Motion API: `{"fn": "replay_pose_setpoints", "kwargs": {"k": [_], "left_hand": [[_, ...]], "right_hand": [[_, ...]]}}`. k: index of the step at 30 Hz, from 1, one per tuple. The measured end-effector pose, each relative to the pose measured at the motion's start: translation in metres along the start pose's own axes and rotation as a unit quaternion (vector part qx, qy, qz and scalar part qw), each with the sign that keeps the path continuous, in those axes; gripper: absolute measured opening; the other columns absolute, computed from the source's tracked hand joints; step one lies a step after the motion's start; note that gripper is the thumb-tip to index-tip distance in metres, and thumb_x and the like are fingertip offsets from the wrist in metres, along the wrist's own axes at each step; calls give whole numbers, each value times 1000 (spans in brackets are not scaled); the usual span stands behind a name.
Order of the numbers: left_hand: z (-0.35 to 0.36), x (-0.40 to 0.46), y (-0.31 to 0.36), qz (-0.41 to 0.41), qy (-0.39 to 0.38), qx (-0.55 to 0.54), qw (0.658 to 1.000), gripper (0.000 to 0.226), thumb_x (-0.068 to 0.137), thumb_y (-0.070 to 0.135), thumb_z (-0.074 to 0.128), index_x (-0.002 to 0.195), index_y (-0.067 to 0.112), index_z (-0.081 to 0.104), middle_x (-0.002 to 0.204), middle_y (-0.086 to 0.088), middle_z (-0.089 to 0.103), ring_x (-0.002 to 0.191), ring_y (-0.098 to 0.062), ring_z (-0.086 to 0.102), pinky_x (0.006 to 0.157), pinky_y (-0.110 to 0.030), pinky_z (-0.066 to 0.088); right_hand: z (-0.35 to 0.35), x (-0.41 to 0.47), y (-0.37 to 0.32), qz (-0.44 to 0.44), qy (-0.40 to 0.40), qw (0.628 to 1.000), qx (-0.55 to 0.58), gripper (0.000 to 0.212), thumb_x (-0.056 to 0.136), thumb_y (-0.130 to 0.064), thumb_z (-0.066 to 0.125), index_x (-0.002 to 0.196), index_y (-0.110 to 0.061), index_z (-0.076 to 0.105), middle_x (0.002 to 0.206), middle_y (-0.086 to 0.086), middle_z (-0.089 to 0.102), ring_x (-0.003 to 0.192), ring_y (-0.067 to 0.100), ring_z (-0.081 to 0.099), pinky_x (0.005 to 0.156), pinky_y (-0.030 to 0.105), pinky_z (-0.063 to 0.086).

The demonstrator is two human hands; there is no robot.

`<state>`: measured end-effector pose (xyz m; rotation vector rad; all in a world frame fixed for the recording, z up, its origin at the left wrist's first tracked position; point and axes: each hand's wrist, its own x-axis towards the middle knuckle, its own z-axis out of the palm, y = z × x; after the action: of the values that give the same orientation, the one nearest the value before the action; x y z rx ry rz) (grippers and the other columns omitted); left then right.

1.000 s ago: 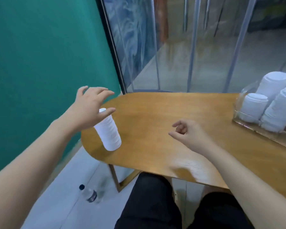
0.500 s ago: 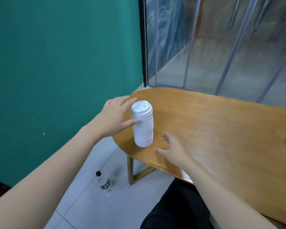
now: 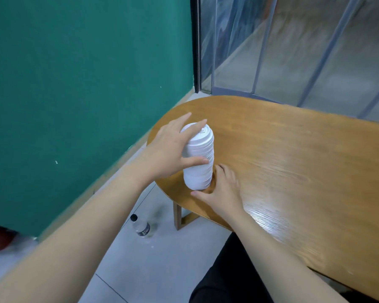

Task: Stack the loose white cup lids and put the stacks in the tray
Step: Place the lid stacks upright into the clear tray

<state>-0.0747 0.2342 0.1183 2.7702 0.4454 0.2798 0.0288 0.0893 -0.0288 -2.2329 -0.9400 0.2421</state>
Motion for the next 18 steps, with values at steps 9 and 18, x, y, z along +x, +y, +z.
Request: {"fn": "replay_pose_setpoints", "kwargs": {"k": [9,18], "left_hand": [[9,2,-7,-2,-13,-13,1000,84,91,58,68,161,45,23,155,7,36,134,-22,46,112,-41,40],[0,-1,2,-14,-27,-53,998,83,91,54,72,159,50,25,148,16,36,129,-6,43,103,-23,38]], "right_hand": [[7,16,-1,-26,17,1000,1,76,55,-63,90,110,-23,57,106,-11,56,115,21,49,96,36,37],[-9,11,2,-34,-46,992,111,65,63,-41,93,117,-24,61,107,-9,56,103,12,55,86,34,49]]}}
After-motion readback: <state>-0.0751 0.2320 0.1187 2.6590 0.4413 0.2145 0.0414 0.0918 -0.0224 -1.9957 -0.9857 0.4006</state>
